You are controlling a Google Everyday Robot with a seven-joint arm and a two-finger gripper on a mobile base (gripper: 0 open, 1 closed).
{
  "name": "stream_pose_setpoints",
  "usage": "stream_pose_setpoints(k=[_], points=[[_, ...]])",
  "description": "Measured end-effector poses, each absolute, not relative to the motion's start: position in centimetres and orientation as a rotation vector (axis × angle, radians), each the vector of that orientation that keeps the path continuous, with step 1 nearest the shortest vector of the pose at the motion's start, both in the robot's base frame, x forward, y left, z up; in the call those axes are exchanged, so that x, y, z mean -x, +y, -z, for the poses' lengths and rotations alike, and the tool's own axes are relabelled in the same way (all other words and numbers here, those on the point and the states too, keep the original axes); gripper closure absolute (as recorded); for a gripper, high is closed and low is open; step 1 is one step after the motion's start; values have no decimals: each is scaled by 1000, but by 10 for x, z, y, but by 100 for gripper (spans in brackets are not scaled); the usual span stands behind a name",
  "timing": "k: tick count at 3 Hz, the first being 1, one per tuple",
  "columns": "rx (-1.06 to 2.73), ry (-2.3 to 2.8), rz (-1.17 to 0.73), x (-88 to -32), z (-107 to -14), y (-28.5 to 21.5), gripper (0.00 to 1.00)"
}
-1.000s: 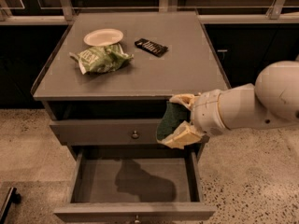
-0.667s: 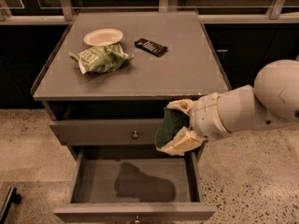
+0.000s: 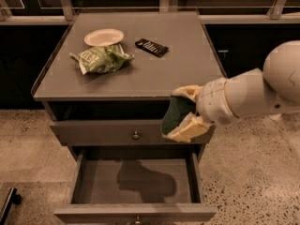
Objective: Pick sponge from middle drawer and place on counter
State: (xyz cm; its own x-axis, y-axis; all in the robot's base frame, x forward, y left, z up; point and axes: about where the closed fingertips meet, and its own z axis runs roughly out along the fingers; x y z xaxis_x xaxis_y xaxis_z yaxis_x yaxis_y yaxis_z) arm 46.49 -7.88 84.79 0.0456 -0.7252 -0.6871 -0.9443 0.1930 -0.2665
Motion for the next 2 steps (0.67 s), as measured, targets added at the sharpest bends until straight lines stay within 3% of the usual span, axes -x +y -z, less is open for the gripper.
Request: stream_pose_setpoints(k=[2], points=[[1570, 1729, -308, -553, -902, -119, 100]])
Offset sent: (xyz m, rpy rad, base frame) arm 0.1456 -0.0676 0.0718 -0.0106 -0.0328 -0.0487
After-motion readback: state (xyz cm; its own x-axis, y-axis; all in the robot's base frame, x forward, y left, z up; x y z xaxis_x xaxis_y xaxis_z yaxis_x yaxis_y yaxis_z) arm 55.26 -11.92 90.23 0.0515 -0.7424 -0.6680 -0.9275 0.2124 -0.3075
